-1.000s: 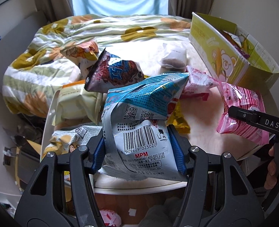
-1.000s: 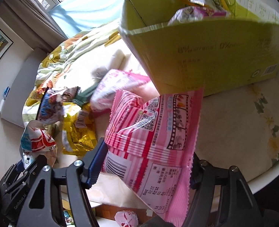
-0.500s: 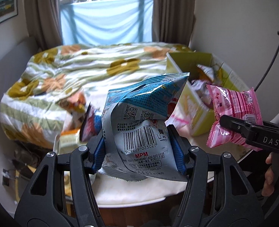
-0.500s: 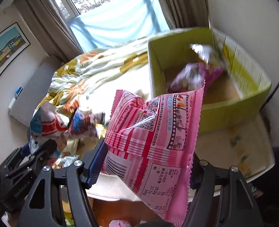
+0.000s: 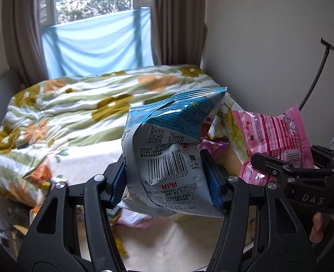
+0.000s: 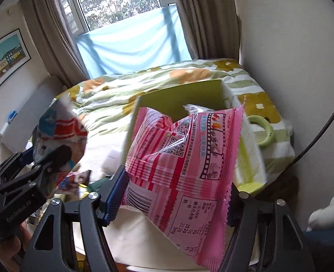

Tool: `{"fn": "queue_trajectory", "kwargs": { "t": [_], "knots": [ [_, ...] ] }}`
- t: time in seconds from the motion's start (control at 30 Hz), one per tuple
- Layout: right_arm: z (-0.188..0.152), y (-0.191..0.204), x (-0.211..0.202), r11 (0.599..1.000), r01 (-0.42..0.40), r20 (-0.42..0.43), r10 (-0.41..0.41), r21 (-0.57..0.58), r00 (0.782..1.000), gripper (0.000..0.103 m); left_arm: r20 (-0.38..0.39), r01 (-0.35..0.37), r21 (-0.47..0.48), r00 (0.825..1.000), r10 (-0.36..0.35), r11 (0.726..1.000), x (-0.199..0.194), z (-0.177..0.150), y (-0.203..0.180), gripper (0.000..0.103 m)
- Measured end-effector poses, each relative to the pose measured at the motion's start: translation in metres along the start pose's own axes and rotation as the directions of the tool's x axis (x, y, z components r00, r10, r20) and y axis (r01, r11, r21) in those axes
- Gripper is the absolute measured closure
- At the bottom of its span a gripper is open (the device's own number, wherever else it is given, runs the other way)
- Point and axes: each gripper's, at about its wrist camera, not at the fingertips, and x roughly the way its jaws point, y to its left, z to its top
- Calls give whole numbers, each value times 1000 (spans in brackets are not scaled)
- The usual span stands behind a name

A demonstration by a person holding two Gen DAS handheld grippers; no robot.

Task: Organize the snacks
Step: 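Carry the blue bag into the box with the left tool while the right tool drops the pink bag in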

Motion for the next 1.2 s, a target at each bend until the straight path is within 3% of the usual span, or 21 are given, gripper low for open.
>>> {"fn": "queue_trajectory", "kwargs": {
  "t": [0.27,0.3,0.33,0.37,0.4,0.5,0.63,1.07,1.13,1.2],
  "knots": [
    [18,-47,23,1000,24,-51,-24,-3,998,37,-153,34,30,988,-29,999,81,15,-47,43],
    [18,-51,25,1000,26,-57,-26,-5,998,37,-166,29,29,986,-24,999,87,16,-49,37],
    [19,-54,26,1000,31,-62,-31,-7,998,37,-175,21,28,984,-15,999,90,13,-47,16],
    [19,-58,28,999,34,-70,-34,-10,997,37,-175,0,25,985,4,1000,91,11,-47,4],
    [19,-60,30,999,32,-74,-32,-6,997,37,-166,-23,21,986,26,1000,90,10,-45,1],
    [19,-71,37,1000,30,-96,-30,3,995,37,-167,-9,-10,986,7,1000,86,5,-37,1],
    [20,-76,42,1000,18,-115,-19,-6,993,37,-182,-44,-29,983,38,999,82,-1,-30,1],
    [53,-52,78,998,-53,-142,47,-40,989,35,-181,-105,-64,979,92,992,63,-6,-9,1],
    [55,-54,82,999,-51,-132,48,-17,990,32,-183,-110,-67,978,96,992,63,-6,-6,1],
    [55,-57,83,999,-43,-118,44,7,992,10,-183,-113,-67,978,99,991,63,-6,-4,1]
  ]
}}
